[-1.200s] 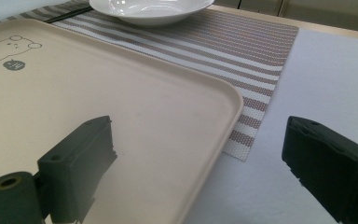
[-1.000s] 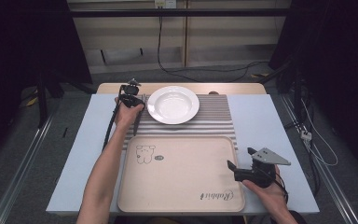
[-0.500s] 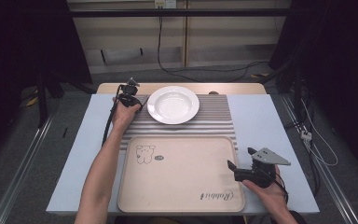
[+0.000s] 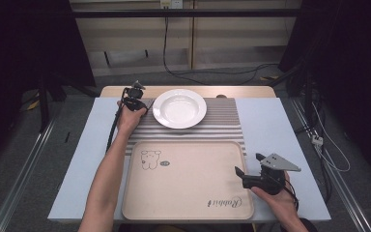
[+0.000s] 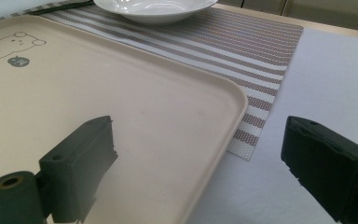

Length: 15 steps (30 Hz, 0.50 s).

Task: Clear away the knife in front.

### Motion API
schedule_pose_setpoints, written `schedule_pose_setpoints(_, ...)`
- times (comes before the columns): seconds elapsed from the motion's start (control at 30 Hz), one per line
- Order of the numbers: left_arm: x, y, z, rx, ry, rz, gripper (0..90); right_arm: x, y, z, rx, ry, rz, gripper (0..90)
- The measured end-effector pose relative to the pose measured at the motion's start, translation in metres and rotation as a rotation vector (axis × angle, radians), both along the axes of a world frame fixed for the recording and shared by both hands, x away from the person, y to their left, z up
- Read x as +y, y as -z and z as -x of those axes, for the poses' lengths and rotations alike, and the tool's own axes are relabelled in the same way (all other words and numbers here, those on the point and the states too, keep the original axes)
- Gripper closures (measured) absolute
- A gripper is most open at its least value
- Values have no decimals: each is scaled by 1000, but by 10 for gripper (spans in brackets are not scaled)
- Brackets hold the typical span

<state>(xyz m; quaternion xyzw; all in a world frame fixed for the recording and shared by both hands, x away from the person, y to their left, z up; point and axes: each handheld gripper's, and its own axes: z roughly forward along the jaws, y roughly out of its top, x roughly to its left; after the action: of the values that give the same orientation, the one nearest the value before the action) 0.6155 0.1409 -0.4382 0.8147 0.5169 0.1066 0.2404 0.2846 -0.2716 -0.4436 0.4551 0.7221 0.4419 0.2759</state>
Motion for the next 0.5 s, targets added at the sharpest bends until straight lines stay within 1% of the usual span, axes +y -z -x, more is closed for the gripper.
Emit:
schedule_pose_setpoints(0.03,-1,0,1,-7,12,-14,796,0,0,0,-1,2,-1,99)
schedule_pose_setpoints(0.07,-4,-1,2,-11,39,-49,796,0,0,0,-2,2,0,99)
schedule_pose_setpoints(0.17,-4,-2,4,-7,49,-58,797,-1,0,1,-4,0,5,100)
schedule_pose_setpoints(0.2,-4,-3,5,6,56,-61,797,0,0,1,-3,2,4,100)
schedule_pose_setpoints(0.23,-4,-3,5,1,60,-65,797,0,0,1,-3,3,5,100)
schedule_pose_setpoints(0.3,-4,-3,6,3,63,-66,797,0,0,1,-3,3,8,100)
schedule_pose_setpoints(0.33,-4,-3,6,-4,63,-66,797,0,-1,1,-5,3,9,101)
schedule_pose_setpoints(0.37,-4,-3,7,-2,58,-62,797,0,-1,2,-6,3,10,101)
schedule_pose_setpoints(0.4,-3,-4,7,3,70,-72,797,0,-1,2,-6,3,10,101)
schedule_pose_setpoints(0.43,-2,-4,7,0,73,-78,797,1,-1,2,-7,4,10,101)
schedule_pose_setpoints(0.47,-3,-3,9,0,54,-73,797,1,-1,2,-7,4,10,101)
schedule_pose_setpoints(0.5,-2,-4,9,0,64,-73,798,1,-1,2,-3,4,9,101)
